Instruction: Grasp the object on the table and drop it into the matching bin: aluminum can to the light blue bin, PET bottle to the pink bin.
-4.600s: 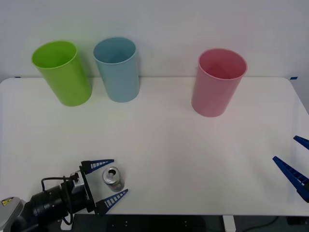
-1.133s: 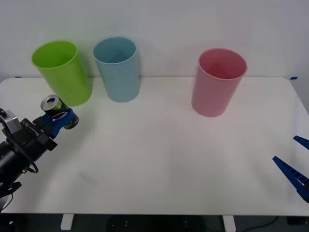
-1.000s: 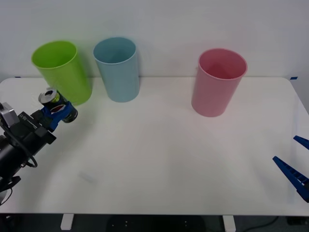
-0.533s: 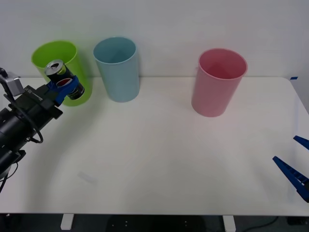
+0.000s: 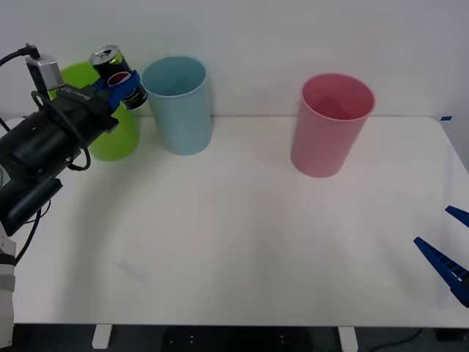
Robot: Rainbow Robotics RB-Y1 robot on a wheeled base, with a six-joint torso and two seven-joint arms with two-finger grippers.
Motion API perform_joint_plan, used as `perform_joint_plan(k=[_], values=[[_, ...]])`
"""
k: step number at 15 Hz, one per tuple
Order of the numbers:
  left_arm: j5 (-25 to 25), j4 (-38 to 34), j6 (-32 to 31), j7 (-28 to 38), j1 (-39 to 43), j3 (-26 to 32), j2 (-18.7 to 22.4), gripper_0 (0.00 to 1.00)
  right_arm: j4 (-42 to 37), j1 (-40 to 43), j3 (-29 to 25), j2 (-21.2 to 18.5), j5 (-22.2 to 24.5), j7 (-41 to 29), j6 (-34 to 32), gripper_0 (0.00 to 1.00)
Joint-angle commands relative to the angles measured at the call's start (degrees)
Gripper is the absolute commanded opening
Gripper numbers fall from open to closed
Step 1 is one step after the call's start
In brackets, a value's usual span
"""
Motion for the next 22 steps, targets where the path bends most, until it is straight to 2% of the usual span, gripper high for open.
perform_joint_plan(k=[1, 10, 16, 20, 22], values=[[-3.0, 4.4, 0.8, -0.5, -4.2, 0.0, -1.0, 0.0, 0.0, 0.0, 0.0, 0.0, 0.0, 0.0, 0.0, 1.0], [-7.2, 20.7, 8.5, -2.9, -17.9, -1.3, -1.0, 0.0, 0.0, 0.0, 0.0, 0.0, 0.0, 0.0, 0.0, 1.0], [-12.9, 33.5, 15.3, -6.0, -28.2, -1.4, -1.9, 0.0, 0.0, 0.0, 0.0, 0.0, 0.0, 0.0, 0.0, 1.0], [-13.5, 42.8, 20.2, -11.5, -34.5, -1.6, -2.5, 0.0, 0.0, 0.0, 0.0, 0.0, 0.0, 0.0, 0.0, 1.0], [-13.8, 43.5, 21.4, -12.0, -35.0, -1.5, -3.6, 0.0, 0.0, 0.0, 0.0, 0.0, 0.0, 0.0, 0.0, 1.0]])
